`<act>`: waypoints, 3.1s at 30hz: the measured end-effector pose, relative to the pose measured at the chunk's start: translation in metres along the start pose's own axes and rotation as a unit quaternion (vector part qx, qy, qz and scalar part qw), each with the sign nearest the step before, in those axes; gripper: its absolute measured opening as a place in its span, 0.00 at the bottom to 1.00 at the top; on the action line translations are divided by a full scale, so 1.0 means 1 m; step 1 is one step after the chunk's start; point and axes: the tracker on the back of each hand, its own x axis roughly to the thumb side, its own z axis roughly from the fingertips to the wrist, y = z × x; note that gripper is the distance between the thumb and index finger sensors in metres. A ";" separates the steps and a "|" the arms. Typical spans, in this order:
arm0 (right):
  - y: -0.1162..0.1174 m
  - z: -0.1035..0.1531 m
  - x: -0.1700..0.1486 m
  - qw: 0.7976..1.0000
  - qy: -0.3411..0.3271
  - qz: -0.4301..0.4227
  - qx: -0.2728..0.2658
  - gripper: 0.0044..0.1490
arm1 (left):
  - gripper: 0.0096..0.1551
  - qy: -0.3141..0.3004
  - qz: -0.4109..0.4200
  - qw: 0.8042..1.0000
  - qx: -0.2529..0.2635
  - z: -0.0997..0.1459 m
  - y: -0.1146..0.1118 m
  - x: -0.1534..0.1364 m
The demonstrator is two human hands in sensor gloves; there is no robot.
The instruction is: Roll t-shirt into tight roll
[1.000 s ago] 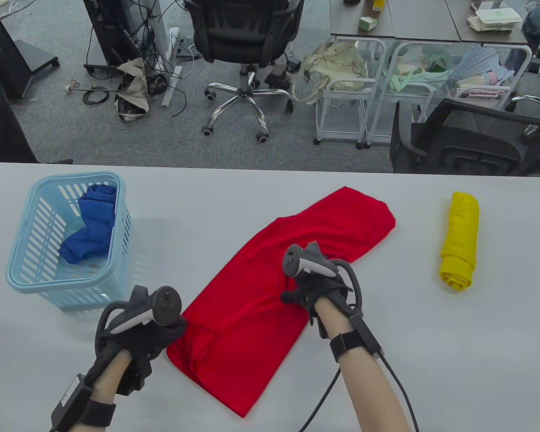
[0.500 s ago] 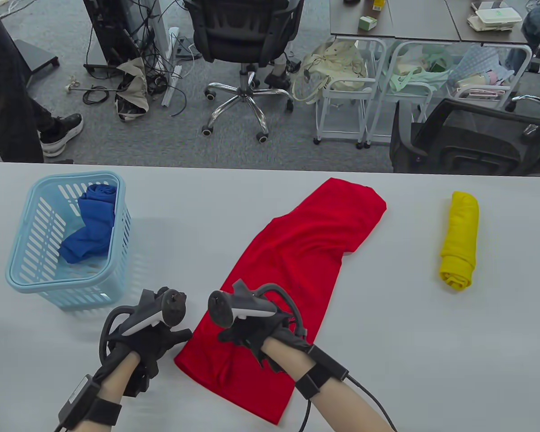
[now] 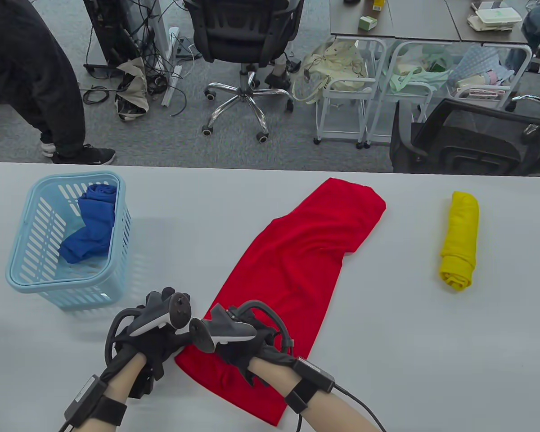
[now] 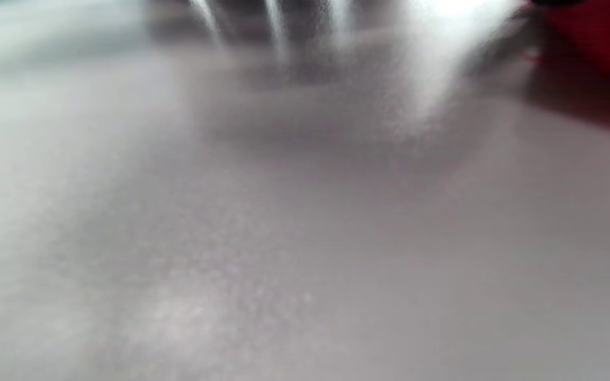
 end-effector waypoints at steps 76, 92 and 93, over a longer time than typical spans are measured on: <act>0.072 0.077 -0.157 0.966 0.147 -0.176 0.120 0.53 | 0.36 -0.115 -0.141 0.968 0.172 0.045 0.028 0.097; 0.076 0.091 -0.182 0.952 0.243 -0.141 0.125 0.45 | 0.44 -0.050 -0.183 0.975 0.114 0.017 0.004 0.087; 0.075 0.093 -0.184 0.950 0.249 -0.143 0.124 0.44 | 0.43 -0.047 -0.190 0.974 0.117 0.018 0.004 0.088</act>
